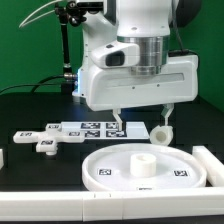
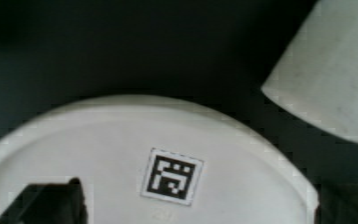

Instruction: Assemble round table

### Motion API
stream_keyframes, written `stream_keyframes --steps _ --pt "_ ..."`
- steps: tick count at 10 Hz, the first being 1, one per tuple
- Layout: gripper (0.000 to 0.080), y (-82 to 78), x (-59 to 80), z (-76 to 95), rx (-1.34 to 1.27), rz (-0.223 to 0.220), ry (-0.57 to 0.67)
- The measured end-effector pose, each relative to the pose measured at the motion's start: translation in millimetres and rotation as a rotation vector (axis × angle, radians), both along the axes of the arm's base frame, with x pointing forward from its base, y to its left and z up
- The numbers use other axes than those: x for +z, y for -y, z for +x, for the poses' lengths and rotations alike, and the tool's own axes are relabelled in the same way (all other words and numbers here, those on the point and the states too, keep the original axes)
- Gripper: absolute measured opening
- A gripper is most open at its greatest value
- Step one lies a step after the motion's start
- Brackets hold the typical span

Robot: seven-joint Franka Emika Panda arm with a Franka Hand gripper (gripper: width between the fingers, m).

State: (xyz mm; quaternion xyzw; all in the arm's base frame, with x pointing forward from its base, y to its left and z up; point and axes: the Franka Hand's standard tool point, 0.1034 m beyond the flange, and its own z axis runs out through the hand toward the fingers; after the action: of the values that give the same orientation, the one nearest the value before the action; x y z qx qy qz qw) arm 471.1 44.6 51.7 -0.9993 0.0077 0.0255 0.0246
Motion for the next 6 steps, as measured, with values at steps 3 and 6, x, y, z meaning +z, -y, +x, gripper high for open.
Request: stream_keyframes --steps 3,6 --pt "0.0649 -2.1 -2.1 3.8 -0.209 0.022 -0.017" --pt "0.0649 -6.9 -2.7 2.3 -0.414 0.029 -0.036"
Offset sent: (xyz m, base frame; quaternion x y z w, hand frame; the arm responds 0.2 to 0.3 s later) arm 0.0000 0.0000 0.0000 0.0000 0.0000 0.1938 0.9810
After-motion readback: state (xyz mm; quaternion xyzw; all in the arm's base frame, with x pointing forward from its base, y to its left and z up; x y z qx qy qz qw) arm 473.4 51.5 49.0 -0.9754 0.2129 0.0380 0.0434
